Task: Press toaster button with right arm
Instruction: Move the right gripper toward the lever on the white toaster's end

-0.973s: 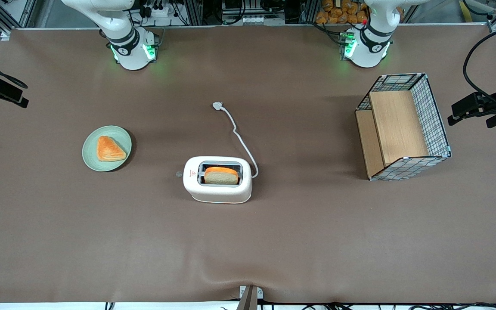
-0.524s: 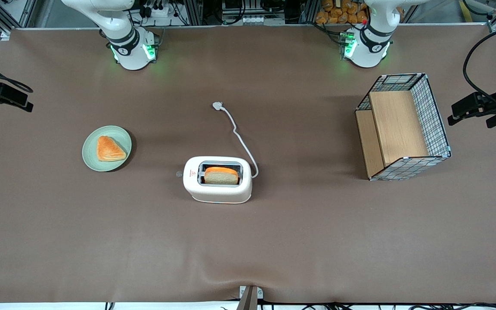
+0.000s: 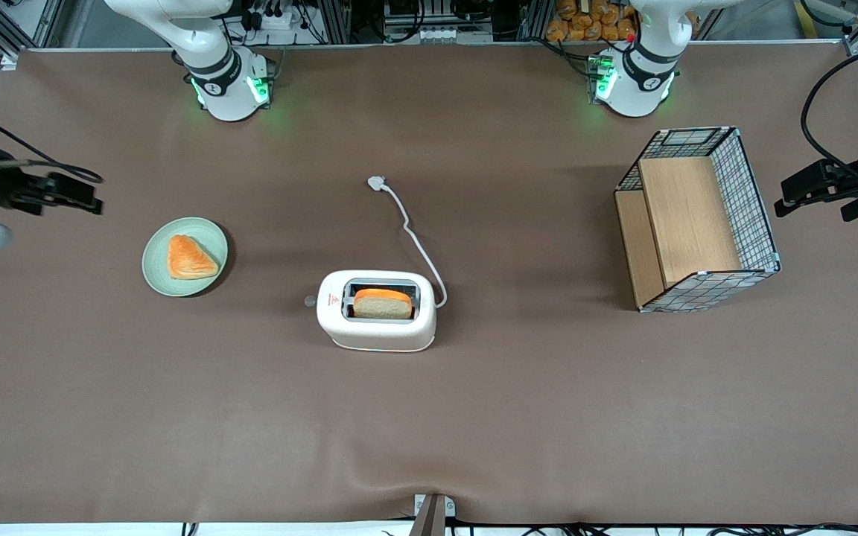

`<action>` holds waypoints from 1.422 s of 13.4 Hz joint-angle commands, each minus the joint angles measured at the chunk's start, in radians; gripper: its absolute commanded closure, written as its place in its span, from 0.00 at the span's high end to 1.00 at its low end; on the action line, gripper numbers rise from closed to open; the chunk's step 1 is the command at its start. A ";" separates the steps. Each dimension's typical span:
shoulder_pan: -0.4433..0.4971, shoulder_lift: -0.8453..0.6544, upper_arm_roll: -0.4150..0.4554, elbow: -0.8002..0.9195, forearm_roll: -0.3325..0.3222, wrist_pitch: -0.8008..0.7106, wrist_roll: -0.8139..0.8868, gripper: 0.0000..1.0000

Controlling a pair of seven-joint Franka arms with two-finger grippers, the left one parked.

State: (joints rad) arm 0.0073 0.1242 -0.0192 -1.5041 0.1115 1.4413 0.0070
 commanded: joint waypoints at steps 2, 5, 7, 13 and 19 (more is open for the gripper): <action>0.022 0.129 -0.004 0.028 0.135 0.025 -0.009 1.00; 0.084 0.213 -0.004 0.010 0.207 0.089 -0.009 0.71; 0.138 0.251 -0.004 -0.034 0.243 0.189 -0.009 0.30; 0.212 0.275 -0.004 -0.087 0.306 0.342 -0.010 0.00; 0.252 0.282 -0.004 -0.145 0.315 0.425 -0.010 0.00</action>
State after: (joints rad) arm 0.2475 0.4061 -0.0146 -1.6240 0.3923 1.8357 0.0061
